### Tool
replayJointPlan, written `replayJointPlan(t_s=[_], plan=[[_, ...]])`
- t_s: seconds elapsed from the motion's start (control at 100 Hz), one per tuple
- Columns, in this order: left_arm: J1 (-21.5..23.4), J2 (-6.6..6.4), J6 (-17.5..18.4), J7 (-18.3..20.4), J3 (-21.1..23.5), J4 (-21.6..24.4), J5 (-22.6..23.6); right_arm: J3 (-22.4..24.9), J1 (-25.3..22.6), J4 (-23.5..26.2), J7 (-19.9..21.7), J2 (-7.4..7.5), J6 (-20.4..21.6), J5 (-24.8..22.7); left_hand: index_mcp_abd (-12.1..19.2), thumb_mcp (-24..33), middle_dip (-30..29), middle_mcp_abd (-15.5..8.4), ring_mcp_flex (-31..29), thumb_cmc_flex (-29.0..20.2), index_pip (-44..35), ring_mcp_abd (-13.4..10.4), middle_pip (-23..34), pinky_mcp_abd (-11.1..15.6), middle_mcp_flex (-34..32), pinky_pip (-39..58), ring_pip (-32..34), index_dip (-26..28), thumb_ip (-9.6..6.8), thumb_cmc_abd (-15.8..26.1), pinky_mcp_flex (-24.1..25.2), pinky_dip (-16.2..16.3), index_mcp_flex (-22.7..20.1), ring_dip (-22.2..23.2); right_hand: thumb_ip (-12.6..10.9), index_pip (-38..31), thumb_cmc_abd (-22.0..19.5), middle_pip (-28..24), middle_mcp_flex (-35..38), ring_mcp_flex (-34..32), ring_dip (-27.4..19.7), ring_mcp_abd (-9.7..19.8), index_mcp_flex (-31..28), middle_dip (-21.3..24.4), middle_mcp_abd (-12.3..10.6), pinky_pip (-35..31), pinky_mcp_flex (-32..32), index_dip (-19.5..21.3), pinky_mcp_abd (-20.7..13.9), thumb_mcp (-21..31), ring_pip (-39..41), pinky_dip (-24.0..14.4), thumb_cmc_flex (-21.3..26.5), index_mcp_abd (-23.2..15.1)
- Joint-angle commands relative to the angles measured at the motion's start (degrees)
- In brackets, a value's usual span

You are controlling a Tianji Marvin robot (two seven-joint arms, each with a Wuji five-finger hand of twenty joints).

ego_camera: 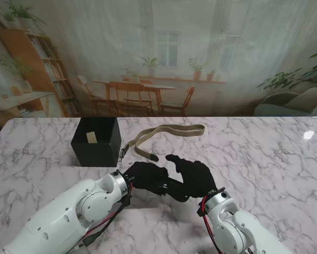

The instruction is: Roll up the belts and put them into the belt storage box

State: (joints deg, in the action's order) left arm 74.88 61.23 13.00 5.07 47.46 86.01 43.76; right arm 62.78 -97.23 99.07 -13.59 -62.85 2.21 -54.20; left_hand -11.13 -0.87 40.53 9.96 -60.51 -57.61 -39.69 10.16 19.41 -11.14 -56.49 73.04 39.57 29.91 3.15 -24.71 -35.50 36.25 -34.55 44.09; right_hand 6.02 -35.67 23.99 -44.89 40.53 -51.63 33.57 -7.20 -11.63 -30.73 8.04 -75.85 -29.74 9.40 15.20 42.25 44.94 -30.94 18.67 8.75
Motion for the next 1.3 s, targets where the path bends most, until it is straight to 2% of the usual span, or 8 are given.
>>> replayJointPlan(t_s=[0.0,0.11,0.19,0.22,0.44,0.67,0.9,1.29], plan=[[0.6,-0.19,0.3,0.5,0.6,0.6,0.4,1.2,-1.3,0.9,-1.4,-0.02,0.1,-0.9,8.4,14.4,1.8,-2.5,-1.8,-10.2,-9.4,-1.2,5.1,2.3,-6.1,2.2,2.0,1.4,-3.15,3.7,-1.5,0.9,-6.8,0.4,-1.4,0.0,-2.2,1.7,-2.0,2.4,-1.0,0.0,-1.5,0.7,0.7,-0.6,1.5,0.6,0.6,-1.3,-1.2,-1.0,-1.5,-2.2],[1.9,-0.45,1.2,0.4,2.4,1.9,1.9,3.3,-2.6,2.6,-3.3,-0.27,-1.2,-2.0,8.5,14.5,1.8,-2.5,-1.8,-10.1,-9.3,-1.3,4.9,2.5,-6.0,2.1,1.9,1.4,-3.06,3.9,-1.6,0.9,-6.7,0.3,-1.8,1.3,-3.0,3.4,-2.3,3.6,-3.4,-0.7,-4.6,1.9,0.8,1.7,3.3,3.0,1.9,-3.0,-5.5,-0.6,-0.8,-3.8],[3.3,-0.75,2.1,0.6,4.4,3.5,3.2,5.3,-3.1,2.9,-4.2,-0.39,-3.3,-3.1,8.6,14.5,2.0,-2.4,-1.3,-10.1,-9.3,-1.4,4.7,2.7,-5.5,1.7,1.6,1.4,-2.96,4.2,-1.2,0.8,-6.3,0.3,-2.0,3.1,-3.7,10.3,-0.7,4.1,-8.5,-3.1,-6.5,6.2,1.3,6.5,5.3,4.5,4.0,-4.1,-15.4,1.8,-0.4,-4.4],[4.0,-0.90,2.6,0.9,5.4,4.2,3.8,6.2,-3.2,3.0,-4.0,-0.43,-4.1,-3.1,8.7,14.4,2.1,-3.8,-1.2,-10.0,-9.2,-1.4,4.7,2.8,-5.6,1.6,1.5,1.5,-2.91,4.3,-1.1,0.7,-6.1,0.3,-2.0,3.6,-3.9,12.6,-1.1,4.9,-10.1,-3.7,-7.9,7.6,1.8,8.1,6.2,4.8,4.7,-4.6,-18.8,2.7,-0.2,-5.1],[8.3,-1.60,6.9,2.1,13.9,10.6,8.2,11.4,-2.5,1.7,0.7,-0.60,-5.4,1.3,9.3,13.8,2.5,-4.5,-0.6,-10.0,-9.0,-1.9,4.2,3.7,-5.0,1.3,1.1,2.0,-2.82,5.2,-0.7,0.5,-5.2,0.2,-2.3,8.0,-5.0,22.4,-7.5,14.6,-18.1,-7.5,-11.0,15.0,2.9,17.6,14.0,4.6,6.7,-7.5,-32.9,8.5,0.4,-7.4],[10.7,-1.79,11.5,2.4,23.7,15.5,11.0,10.6,2.6,-6.9,-1.0,-0.86,-6.1,3.0,9.8,13.0,2.9,-5.0,0.0,-10.1,-9.0,-2.2,4.0,4.1,-4.3,0.9,0.8,2.5,-2.91,5.8,-0.1,0.4,-4.3,0.2,-2.4,8.4,-6.4,22.6,-9.3,17.1,-18.9,-5.7,-11.0,16.0,2.3,18.9,16.2,4.9,5.7,-8.4,-33.9,8.9,1.1,-8.1],[10.2,-1.94,13.3,2.3,31.3,17.3,14.2,8.2,5.4,-11.4,-2.3,-1.45,-7.4,6.0,10.1,12.3,2.8,-5.3,0.2,-10.2,-8.8,-2.5,3.9,4.5,-4.2,0.8,0.8,2.7,-2.98,6.2,-0.1,0.4,-4.1,0.4,-2.6,8.0,-7.3,21.3,-10.5,18.3,-18.7,-4.2,-11.2,15.7,2.1,19.5,17.5,5.6,5.4,-8.4,-33.5,8.7,2.0,-8.4],[4.9,-2.27,12.0,2.4,39.5,12.4,15.8,7.9,6.4,-14.8,-2.6,-1.19,-7.2,5.2,10.5,11.2,2.7,-5.8,0.8,-10.3,-8.4,-2.4,3.6,5.1,-3.7,0.8,0.6,2.9,-3.15,6.7,0.4,0.5,-3.8,0.6,-2.7,7.9,-7.3,20.9,-10.2,19.0,-18.7,-3.7,-11.9,15.9,1.6,21.9,19.6,6.4,5.9,-7.7,-33.4,8.9,2.1,-8.8]])
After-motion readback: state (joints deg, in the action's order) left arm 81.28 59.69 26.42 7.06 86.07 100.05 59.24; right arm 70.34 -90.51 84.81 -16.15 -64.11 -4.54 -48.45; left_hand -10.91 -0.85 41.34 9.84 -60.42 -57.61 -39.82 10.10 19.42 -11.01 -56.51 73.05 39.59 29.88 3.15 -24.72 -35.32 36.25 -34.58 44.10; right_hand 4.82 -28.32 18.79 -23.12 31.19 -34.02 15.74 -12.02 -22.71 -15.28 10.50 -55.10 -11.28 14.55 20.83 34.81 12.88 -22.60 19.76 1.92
